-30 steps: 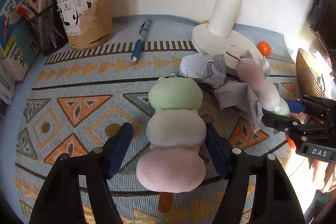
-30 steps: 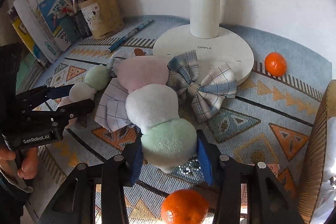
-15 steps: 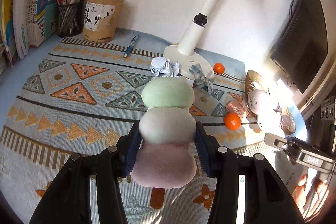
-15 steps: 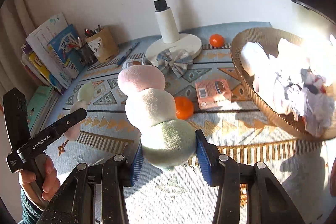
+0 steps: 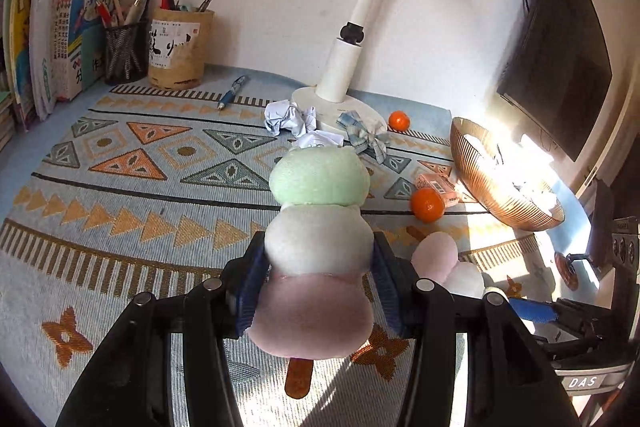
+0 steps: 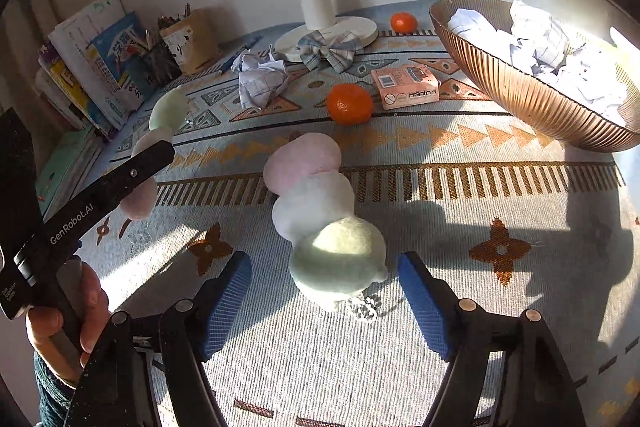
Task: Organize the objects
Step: 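Carry both plush sticks over the bowl and open both tools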
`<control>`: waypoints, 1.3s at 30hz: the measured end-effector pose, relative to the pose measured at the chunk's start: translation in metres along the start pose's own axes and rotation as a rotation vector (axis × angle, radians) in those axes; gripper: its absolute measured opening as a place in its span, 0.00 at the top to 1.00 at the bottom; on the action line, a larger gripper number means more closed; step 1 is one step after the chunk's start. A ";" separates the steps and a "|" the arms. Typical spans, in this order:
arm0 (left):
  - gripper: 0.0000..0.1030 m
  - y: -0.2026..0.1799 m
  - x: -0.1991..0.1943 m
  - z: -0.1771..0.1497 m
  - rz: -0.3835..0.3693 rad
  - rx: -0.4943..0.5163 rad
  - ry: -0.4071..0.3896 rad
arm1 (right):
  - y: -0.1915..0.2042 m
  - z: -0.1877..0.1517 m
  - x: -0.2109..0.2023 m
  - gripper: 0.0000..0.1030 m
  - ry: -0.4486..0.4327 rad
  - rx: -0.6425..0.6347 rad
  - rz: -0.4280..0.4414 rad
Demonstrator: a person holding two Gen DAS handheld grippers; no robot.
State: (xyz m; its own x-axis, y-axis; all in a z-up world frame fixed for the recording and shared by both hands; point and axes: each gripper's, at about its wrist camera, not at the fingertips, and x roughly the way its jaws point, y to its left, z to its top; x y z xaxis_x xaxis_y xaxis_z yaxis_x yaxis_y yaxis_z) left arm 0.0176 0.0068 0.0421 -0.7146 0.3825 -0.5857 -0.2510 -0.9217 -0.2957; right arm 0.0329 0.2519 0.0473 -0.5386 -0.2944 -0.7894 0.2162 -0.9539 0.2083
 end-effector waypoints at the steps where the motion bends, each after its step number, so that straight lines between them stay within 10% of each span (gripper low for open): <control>1: 0.54 -0.001 -0.001 -0.001 -0.004 0.000 0.001 | 0.002 0.000 0.000 0.27 -0.006 -0.015 -0.003; 9: 0.54 0.002 -0.004 -0.002 -0.006 -0.015 -0.019 | -0.005 0.009 0.024 0.26 0.019 -0.081 -0.011; 11: 0.54 0.003 -0.003 -0.001 -0.006 -0.019 -0.016 | -0.003 0.006 0.022 0.52 -0.009 -0.097 -0.021; 16: 0.54 -0.011 0.002 -0.002 0.054 0.040 0.016 | -0.011 0.010 0.002 0.55 -0.050 -0.059 0.034; 24: 0.54 -0.117 0.012 0.065 -0.107 0.241 -0.022 | -0.089 0.079 -0.111 0.55 -0.367 0.063 -0.129; 29: 0.54 -0.191 0.075 0.115 -0.189 0.287 0.013 | -0.162 0.129 -0.125 0.55 -0.457 0.230 -0.237; 39: 0.54 -0.252 0.188 0.121 -0.219 0.305 0.110 | -0.241 0.171 -0.051 0.53 -0.339 0.362 -0.252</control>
State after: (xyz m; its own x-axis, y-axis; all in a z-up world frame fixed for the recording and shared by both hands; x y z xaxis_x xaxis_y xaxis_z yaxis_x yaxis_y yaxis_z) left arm -0.1326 0.3034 0.0974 -0.5527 0.5615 -0.6158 -0.5839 -0.7882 -0.1946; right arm -0.1311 0.4869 0.1363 -0.7821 0.0004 -0.6231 -0.2147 -0.9389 0.2689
